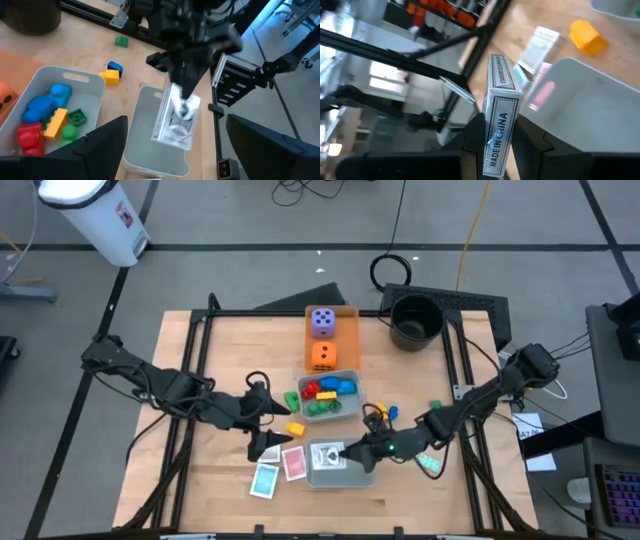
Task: Pick & Place Toys
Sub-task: Put the white and black playing card pack into the bottom gray bin
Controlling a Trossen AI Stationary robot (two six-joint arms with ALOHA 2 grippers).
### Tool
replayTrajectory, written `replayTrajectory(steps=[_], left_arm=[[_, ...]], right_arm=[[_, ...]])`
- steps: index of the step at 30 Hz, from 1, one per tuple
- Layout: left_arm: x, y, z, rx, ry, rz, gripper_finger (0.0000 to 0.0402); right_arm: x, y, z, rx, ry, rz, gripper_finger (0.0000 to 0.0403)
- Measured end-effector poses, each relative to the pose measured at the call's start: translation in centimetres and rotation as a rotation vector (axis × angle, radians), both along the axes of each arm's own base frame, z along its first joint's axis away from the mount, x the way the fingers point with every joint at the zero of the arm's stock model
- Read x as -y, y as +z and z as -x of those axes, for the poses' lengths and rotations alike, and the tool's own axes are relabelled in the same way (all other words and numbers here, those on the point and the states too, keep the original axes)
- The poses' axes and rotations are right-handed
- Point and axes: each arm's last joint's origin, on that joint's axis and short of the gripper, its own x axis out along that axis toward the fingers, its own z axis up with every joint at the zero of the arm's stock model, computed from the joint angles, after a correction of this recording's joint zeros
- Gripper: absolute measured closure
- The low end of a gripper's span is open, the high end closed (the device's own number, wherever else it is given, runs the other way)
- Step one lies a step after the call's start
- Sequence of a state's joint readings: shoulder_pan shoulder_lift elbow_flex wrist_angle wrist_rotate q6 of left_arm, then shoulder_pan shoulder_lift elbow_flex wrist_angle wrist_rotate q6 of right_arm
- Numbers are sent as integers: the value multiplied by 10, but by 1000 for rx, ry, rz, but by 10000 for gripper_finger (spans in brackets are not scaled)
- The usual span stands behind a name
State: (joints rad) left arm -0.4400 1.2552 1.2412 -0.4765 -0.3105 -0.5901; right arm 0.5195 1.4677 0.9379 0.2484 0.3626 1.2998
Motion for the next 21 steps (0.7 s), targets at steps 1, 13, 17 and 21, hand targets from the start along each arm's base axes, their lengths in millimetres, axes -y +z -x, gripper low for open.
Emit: replayTrajectory(steps=[1,13,17,21], left_arm=[[0,-1,0,5,1,3,62],[0,0,-1,18,6,20,62],[0,0,-1,17,7,19,62],[0,0,-1,17,6,18,62]], right_arm=[[0,-4,-1,-20,3,10,340],[7,-32,-6,-205,31,63,340],[7,-35,-4,-243,49,59,340],[10,-39,-2,-293,45,84,340]])
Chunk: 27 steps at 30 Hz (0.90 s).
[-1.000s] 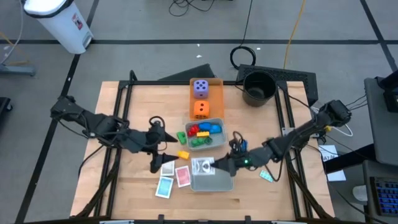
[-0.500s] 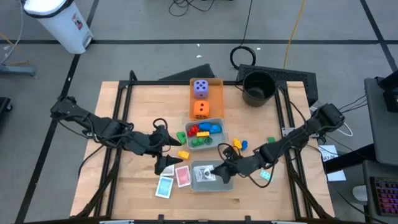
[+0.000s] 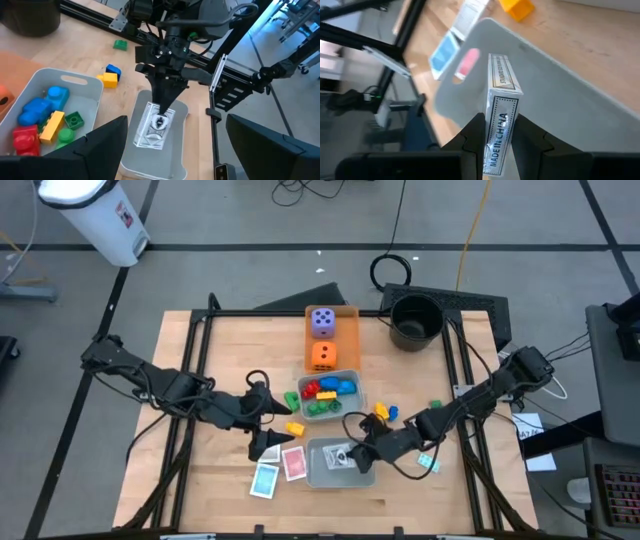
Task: Pick & Place Toys
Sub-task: Put the white and black playing card pack into the bottom gray bin
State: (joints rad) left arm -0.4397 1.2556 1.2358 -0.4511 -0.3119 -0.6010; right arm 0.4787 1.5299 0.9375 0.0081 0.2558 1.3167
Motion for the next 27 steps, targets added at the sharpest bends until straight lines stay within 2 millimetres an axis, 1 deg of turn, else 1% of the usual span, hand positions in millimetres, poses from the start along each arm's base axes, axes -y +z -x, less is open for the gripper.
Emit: replayTrajectory(steps=[6,8,12,14,16,19,21,25,27], left_arm=[[0,0,0,0,-5,-19,62],[-1,0,0,0,-3,-21,62],[-4,-2,-1,-15,8,-28,62],[-6,-2,-1,-22,16,-32,62],[-8,-2,-2,-23,24,-35,62],[-11,-2,-4,-20,28,-49,62],[-14,-2,-5,-20,34,-56,62],[-19,-2,-6,-21,52,-56,62],[-21,-2,-7,-22,53,-54,62]], right_arm=[[2,-2,3,-55,70,2,340],[3,1,4,-50,100,5,340],[10,20,6,-14,145,67,340],[15,32,8,-34,185,147,340],[19,48,7,-41,231,222,340],[27,69,7,-96,333,334,340],[30,81,4,-104,403,372,340],[38,97,-5,-96,516,437,340],[40,99,-9,-97,567,462,340]])
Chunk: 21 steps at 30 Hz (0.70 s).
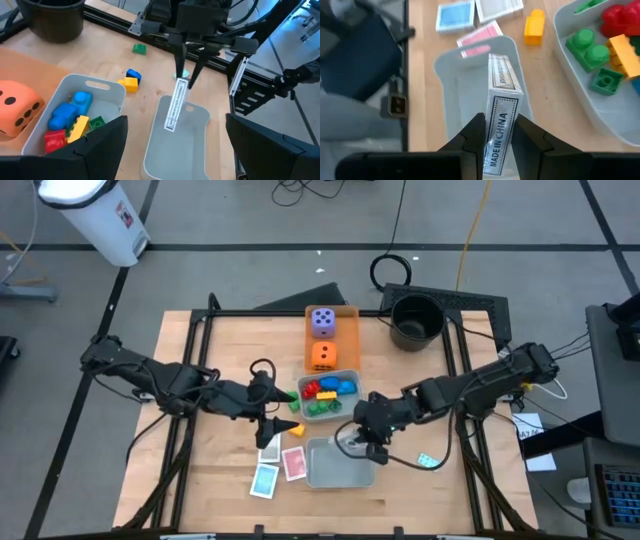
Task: Pick & Place Toys
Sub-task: Put the white and black playing card pack into the bottom gray bin
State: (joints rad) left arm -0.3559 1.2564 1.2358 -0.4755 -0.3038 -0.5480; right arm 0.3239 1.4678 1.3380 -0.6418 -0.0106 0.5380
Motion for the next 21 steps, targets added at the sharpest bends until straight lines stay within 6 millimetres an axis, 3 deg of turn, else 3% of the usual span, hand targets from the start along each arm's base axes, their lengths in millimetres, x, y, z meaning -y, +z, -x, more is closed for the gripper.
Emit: replayTrajectory(steps=[12,21], left_arm=[[-7,0,-3,-6,-8,16,62],[-11,0,-4,-6,5,11,62]], right_arm=[[6,-28,-26,-141,217,86,340],[4,-35,-46,-265,346,158,340]])
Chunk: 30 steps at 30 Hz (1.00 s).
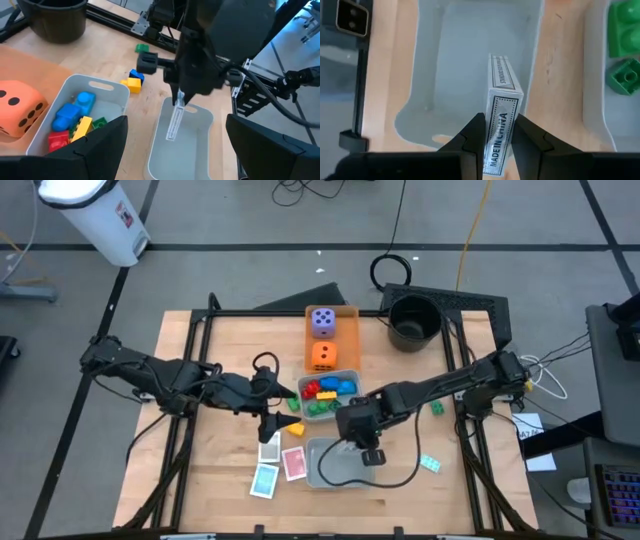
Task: Pick & Place Toys
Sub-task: Put the white and black playing card pack into the bottom gray bin
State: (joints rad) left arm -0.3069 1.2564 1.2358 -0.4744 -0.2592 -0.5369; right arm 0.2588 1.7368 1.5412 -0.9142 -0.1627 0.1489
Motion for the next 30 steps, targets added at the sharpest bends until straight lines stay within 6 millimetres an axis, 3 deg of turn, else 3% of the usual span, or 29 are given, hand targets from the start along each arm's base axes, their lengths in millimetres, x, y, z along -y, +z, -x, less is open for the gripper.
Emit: replayTrajectory(steps=[11,17,30], left_arm=[[0,0,0,0,1,1,62],[0,0,0,-1,4,7,62],[0,0,0,-3,5,9,62]], right_arm=[[3,-9,-23,-146,70,30,340],[3,-18,-25,-185,70,23,340],[5,-17,-25,-180,59,55,339]])
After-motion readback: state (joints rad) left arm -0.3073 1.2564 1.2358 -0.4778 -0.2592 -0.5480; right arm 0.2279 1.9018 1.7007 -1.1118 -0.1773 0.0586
